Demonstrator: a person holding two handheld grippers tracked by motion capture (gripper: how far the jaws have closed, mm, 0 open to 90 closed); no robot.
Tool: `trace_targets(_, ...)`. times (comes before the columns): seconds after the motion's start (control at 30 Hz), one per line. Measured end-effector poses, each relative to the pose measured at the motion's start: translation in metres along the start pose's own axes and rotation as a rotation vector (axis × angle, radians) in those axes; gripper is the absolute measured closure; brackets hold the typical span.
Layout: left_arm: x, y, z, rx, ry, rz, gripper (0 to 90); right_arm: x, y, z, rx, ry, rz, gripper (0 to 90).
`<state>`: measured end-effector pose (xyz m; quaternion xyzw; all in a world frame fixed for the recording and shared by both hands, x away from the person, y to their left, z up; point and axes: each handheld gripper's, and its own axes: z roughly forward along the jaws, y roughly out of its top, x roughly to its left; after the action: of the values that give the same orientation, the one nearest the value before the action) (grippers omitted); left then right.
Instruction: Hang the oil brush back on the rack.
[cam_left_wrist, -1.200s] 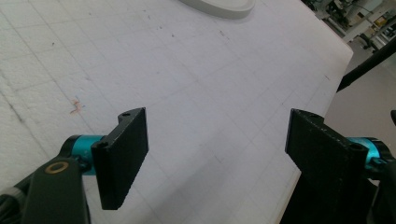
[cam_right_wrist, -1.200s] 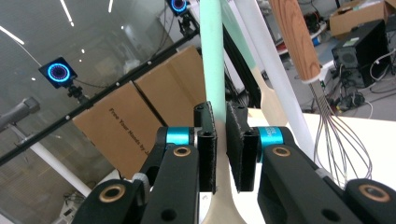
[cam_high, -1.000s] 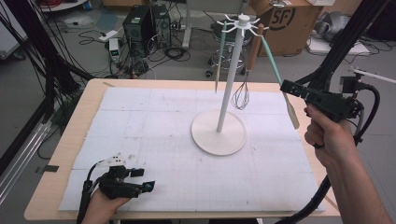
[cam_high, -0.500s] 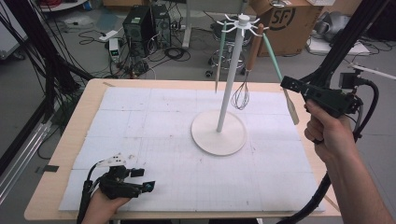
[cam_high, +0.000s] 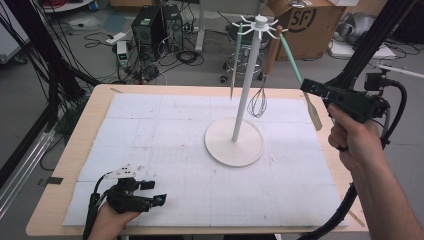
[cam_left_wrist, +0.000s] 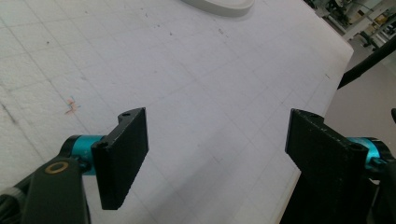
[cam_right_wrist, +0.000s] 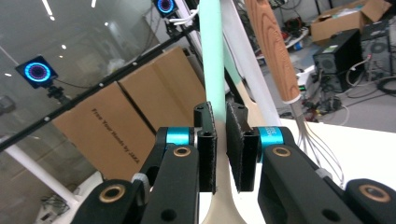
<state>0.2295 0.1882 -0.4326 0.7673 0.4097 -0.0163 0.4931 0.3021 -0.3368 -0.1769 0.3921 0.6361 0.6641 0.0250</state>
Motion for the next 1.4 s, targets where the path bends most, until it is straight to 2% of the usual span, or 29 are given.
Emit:
trace_targets(0.27, 0.0, 0.0, 0.0, -0.005, 0.0, -0.004, 21.9, 0.003, 0.005, 0.002, 0.028, -0.043, -0.031, 83.2)
trace_targets(0.8, 0.0, 0.0, 0.001, 0.001, -0.001, 0.0, 21.9, 0.003, 0.01, 0.009, 0.07, -0.054, -0.035, 83.0)
trace_targets(1.4, -0.001, 0.0, 0.001, -0.004, 0.0, -0.003, 22.0, 0.004, 0.011, 0.018, 0.087, -0.066, -0.037, 82.9)
